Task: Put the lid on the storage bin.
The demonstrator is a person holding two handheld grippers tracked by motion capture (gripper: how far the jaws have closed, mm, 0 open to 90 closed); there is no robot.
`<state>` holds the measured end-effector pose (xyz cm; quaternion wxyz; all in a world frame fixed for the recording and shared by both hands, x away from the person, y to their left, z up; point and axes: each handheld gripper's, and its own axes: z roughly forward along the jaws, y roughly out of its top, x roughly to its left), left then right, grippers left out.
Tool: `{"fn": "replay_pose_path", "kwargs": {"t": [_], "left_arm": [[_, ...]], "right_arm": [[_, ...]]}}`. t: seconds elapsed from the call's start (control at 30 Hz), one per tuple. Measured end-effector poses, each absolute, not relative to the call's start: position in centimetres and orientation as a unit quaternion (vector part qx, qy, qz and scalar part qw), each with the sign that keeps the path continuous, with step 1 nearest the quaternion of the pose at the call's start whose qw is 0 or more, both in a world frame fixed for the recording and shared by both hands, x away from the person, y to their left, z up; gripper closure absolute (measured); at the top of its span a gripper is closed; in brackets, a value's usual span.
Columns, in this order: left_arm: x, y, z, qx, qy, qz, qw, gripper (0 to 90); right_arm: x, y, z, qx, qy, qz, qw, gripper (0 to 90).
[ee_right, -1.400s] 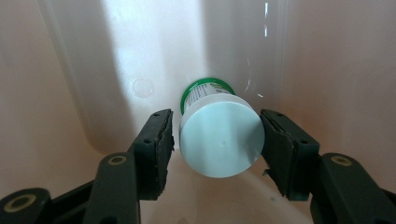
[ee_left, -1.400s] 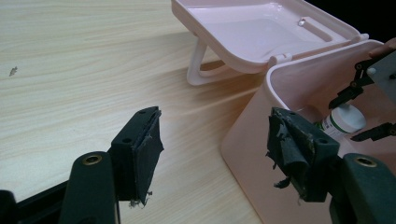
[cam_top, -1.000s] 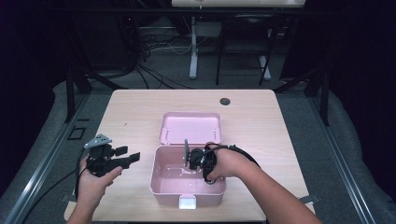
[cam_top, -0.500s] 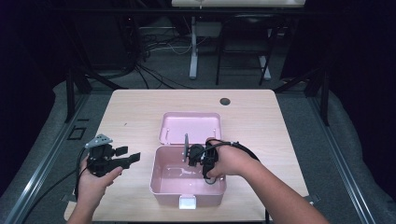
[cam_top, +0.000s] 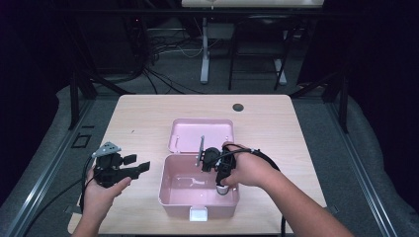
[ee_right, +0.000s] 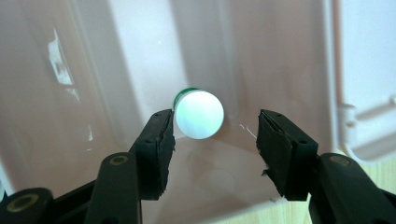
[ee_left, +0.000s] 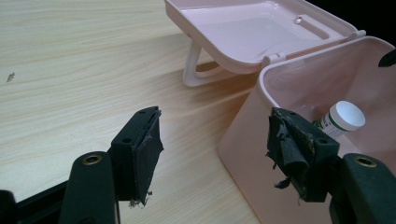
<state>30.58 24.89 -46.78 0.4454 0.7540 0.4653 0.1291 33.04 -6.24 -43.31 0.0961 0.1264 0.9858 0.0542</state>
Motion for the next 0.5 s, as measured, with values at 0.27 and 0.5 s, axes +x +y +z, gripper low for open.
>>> {"fn": "replay_pose_path", "kwargs": {"t": [0.27, 0.5], "left_arm": [[30.3, 24.5, -46.6, 0.759, 0.45, 0.144, 0.448, 35.3], [30.2, 23.9, -46.4, 0.771, 0.423, 0.15, 0.452, 37.2]], "right_arm": [[33.3, -8.2, -41.5, 0.182, 0.971, 0.1, 0.118, 47.9], [33.9, -10.0, -40.6, 0.234, 0.955, 0.131, 0.127, 49.2]]}}
